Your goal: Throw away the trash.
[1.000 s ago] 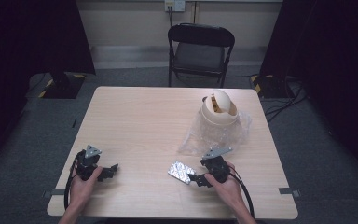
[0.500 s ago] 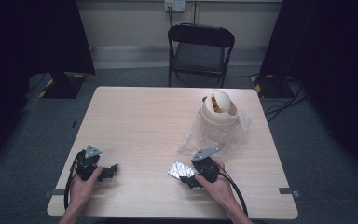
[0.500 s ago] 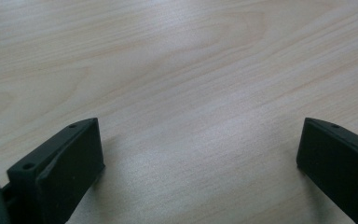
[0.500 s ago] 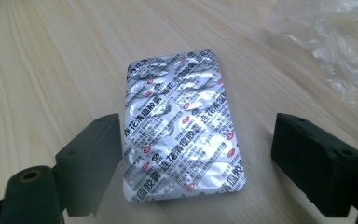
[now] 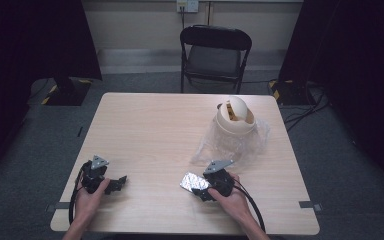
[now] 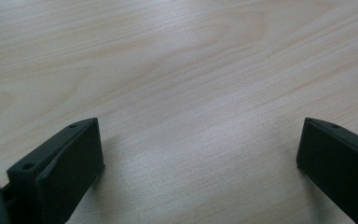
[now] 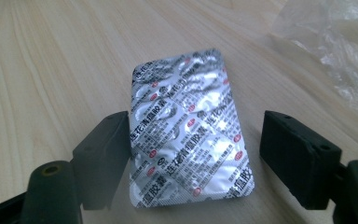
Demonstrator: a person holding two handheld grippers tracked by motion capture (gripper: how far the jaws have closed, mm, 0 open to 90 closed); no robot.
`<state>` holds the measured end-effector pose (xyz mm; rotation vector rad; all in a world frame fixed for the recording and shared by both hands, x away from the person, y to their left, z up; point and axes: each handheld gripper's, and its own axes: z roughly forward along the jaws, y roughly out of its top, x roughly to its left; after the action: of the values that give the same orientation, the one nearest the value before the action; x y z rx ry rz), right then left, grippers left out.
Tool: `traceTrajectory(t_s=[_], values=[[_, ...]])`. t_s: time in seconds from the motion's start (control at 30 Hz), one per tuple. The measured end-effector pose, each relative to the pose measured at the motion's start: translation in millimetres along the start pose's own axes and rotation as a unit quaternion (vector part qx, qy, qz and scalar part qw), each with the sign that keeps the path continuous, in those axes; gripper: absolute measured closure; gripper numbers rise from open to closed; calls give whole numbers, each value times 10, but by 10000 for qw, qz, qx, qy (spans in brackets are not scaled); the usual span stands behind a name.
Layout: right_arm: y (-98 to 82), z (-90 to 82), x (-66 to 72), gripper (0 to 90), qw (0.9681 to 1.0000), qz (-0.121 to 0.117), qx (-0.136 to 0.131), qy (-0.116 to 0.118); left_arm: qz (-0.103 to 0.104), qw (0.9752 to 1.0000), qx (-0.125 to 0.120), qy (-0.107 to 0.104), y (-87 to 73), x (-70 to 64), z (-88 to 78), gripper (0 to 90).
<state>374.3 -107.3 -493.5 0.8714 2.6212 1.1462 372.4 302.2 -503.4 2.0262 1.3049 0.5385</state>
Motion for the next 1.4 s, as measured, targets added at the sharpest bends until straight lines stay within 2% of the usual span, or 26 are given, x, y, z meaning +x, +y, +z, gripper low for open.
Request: traceTrajectory(t_s=[0.1, 0.17, 0.23, 0.3, 0.57, 0.67, 0.83, 1.03, 1.27, 1.4], values=[[2, 23, 66, 241, 9995, -234, 74, -216, -3, 10000, -2, 0, 0, 0, 1, 0], [4, 27, 91, 243, 9990, -297, 126, -306, -1, 10000, -2, -1, 0, 0, 1, 0], [5, 22, 93, 263, 9990, -294, 130, -318, 0, 10000, 0, 0, 0, 0, 0, 0], [5, 2, 96, 334, 9989, -318, 127, -320, 0, 10000, 1, 0, 0, 0, 0, 0], [-17, -13, 111, 340, 9989, -315, 94, -327, -5, 10000, 0, 1, 0, -1, 0, 0], [-4, -24, 115, 340, 9986, -381, 150, -326, -6, 10000, -3, -1, 0, 0, 1, 0], [-3, -81, 87, 340, 9994, -225, 57, -259, -6, 10000, -1, 0, 0, -1, 0, 0], [20, -191, 46, 340, 9995, -151, -152, -251, -5, 10000, -4, 0, 0, 0, 1, 0], [28, -335, -32, 340, 9989, -10, -320, -329, -1, 10000, -4, 0, 0, 0, 1, 0], [8, -368, -79, 340, 9988, 36, -315, -364, -3, 10000, -1, -1, 0, 0, 1, 0]])
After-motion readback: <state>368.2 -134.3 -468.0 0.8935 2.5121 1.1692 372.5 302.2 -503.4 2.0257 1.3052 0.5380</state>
